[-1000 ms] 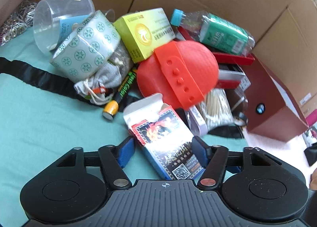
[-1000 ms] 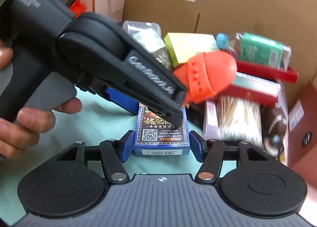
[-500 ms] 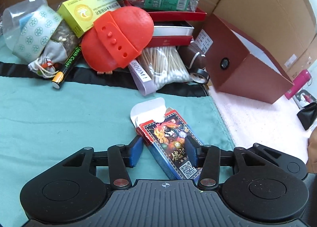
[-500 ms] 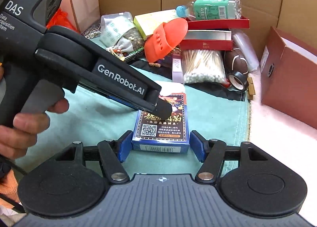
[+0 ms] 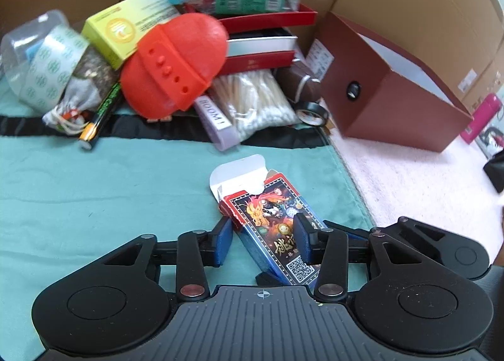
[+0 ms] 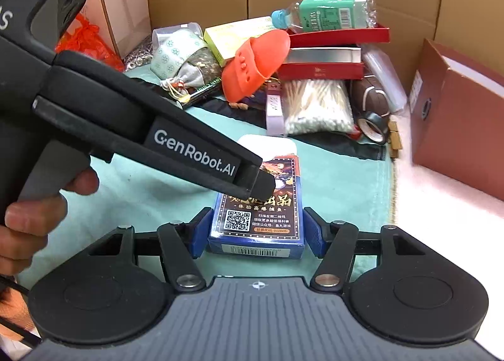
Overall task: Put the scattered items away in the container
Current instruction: 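Carry the dark card box with the left gripper over the red box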
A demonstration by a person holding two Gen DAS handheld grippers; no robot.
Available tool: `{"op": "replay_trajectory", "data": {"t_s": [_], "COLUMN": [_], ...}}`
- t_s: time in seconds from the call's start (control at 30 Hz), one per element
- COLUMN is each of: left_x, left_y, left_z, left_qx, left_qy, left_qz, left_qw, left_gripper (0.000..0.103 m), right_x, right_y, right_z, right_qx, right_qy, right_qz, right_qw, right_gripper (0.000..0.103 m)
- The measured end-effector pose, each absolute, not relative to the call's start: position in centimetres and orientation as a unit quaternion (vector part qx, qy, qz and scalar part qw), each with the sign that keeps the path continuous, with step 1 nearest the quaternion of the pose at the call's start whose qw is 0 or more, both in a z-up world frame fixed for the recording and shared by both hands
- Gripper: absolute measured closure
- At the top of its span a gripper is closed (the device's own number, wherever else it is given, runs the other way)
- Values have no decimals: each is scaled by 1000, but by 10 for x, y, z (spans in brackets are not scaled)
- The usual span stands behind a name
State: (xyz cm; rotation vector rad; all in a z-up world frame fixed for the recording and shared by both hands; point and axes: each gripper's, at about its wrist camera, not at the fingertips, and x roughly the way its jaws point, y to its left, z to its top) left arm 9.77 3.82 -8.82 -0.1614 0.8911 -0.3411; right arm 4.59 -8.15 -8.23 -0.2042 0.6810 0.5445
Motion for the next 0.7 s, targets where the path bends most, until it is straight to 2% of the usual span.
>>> {"op": "replay_trajectory", "data": {"t_s": [0.17, 0.7], "left_x": [97, 137], "left_y": [20, -70], "left_z": [-68, 36], "left_qx": [-73, -27], "left_qy": [410, 287], "left_qz": [-182, -237], "left_qw": [891, 928], "left_gripper": [65, 65], "right_x": [44, 70], "right_y": [-102, -166], "right_z": [-68, 10], "right_qx": [-83, -67], "right_qy": [312, 174], "right_qz": [245, 154], "right_qw": [914, 970], "right_gripper": [37, 37]}}
